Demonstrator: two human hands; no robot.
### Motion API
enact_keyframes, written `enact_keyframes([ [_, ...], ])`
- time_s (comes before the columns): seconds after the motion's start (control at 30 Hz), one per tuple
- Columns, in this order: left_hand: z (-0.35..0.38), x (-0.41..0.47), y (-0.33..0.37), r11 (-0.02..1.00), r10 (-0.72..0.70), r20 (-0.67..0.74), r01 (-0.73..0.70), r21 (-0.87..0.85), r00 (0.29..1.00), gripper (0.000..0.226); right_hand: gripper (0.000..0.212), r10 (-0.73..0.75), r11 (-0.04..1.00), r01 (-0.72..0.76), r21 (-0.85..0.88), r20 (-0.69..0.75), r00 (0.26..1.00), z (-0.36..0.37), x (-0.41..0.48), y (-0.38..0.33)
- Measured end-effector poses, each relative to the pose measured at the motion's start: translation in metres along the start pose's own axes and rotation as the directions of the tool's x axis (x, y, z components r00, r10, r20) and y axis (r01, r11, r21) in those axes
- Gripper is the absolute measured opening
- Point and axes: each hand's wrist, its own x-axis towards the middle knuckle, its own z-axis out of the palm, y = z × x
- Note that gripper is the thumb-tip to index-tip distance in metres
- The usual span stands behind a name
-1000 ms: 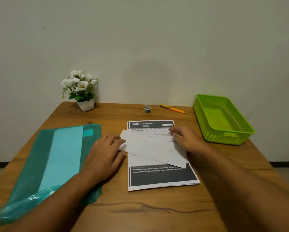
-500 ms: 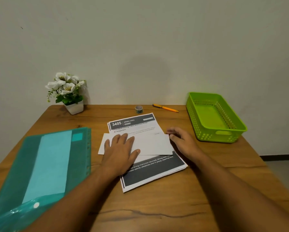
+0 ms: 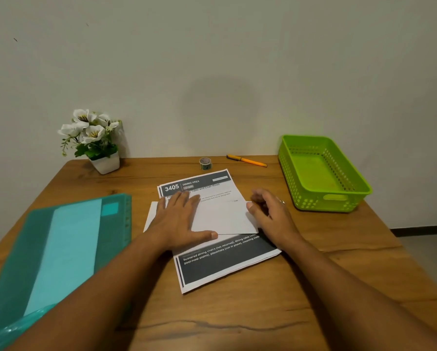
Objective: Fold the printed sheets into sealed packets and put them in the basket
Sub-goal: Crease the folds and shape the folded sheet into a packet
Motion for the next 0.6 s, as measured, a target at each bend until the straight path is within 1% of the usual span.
enact_keyframes([
  [0.03,-0.0005,0.0014,0.0,1.0,0.025,0.033,-0.025,0.008,0.999,0.135,0.052,0.004,1.0,-0.004,0.022,-0.018,1.0,-0.0007,-0.0001,-0.0003],
  [0.1,-0.0002,0.0017,0.0018,0.996,0.092,0.06,-0.093,0.014,0.994,0.124,0.049,0.005,1.0,-0.004,0.031,-0.045,0.999,-0.0019,-0.0004,-0.0002],
  [0.17,0.0005,0.0002,0.0043,0.989,0.145,0.049,-0.146,0.007,0.988,0.116,0.046,-0.027,0.999,0.026,-0.022,-0.04,0.999,-0.002,0.0009,0.0019],
  [0.23,0.0002,-0.0011,0.0057,0.985,0.172,0.043,-0.172,0.001,0.984,0.113,0.05,-0.048,0.992,0.046,-0.121,-0.011,0.999,0.0003,0.0017,0.0017],
  [0.3,-0.0006,-0.0018,0.006,0.985,0.175,0.039,-0.175,-0.011,0.984,0.11,0.065,-0.029,0.977,0.035,-0.211,0.029,0.999,0.0028,0.0021,-0.001],
  [0.37,-0.0015,-0.0022,0.0058,0.985,0.173,0.028,-0.173,-0.013,0.985,0.107,0.071,-0.013,0.969,0.019,-0.246,0.028,1.0,0.0043,0.0028,-0.0024],
  [0.47,-0.002,-0.0019,0.0035,0.988,0.153,-0.02,-0.153,0.013,0.988,0.107,0.067,-0.011,0.973,0.009,-0.232,-0.007,1.0,0.004,0.003,-0.0026],
  [0.6,0.0005,0.0016,-0.0002,0.998,0.067,-0.069,-0.065,0.022,0.995,0.107,0.056,0.026,0.987,-0.034,-0.155,-0.051,0.998,0.0022,0.0015,-0.0021],
])
